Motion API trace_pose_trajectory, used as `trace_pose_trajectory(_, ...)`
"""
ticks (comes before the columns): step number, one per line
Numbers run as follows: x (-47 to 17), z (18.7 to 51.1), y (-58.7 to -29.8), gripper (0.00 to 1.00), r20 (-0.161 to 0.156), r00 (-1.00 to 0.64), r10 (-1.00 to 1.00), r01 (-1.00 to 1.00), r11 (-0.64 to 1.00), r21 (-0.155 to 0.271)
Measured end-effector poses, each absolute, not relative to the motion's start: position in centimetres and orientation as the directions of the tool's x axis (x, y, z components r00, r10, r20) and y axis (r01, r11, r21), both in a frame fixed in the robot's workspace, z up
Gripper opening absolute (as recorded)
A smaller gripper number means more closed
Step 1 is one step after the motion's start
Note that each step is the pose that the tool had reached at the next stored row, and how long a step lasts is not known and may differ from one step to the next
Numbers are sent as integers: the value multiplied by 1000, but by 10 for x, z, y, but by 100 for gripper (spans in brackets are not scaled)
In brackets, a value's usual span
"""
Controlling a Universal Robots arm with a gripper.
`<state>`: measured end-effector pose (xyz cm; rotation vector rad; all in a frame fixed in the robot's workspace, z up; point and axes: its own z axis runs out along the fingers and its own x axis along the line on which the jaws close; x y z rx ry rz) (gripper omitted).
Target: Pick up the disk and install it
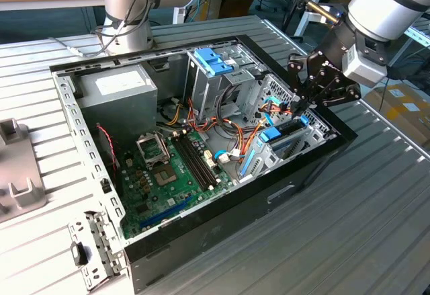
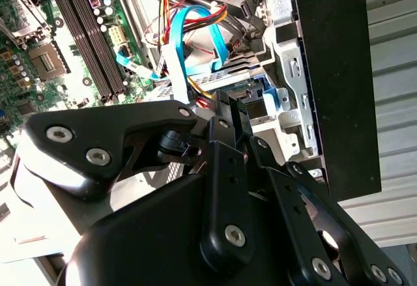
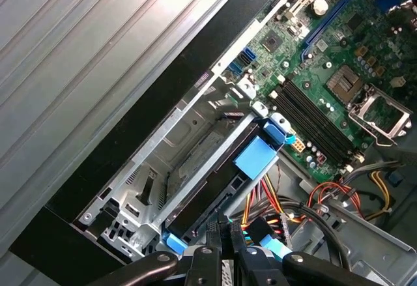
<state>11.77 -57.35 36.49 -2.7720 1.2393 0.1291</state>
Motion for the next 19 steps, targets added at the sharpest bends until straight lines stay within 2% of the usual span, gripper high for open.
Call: trace_pose_trajectory(19, 118, 364, -573, 17, -119, 630, -767, -776, -628, -59)
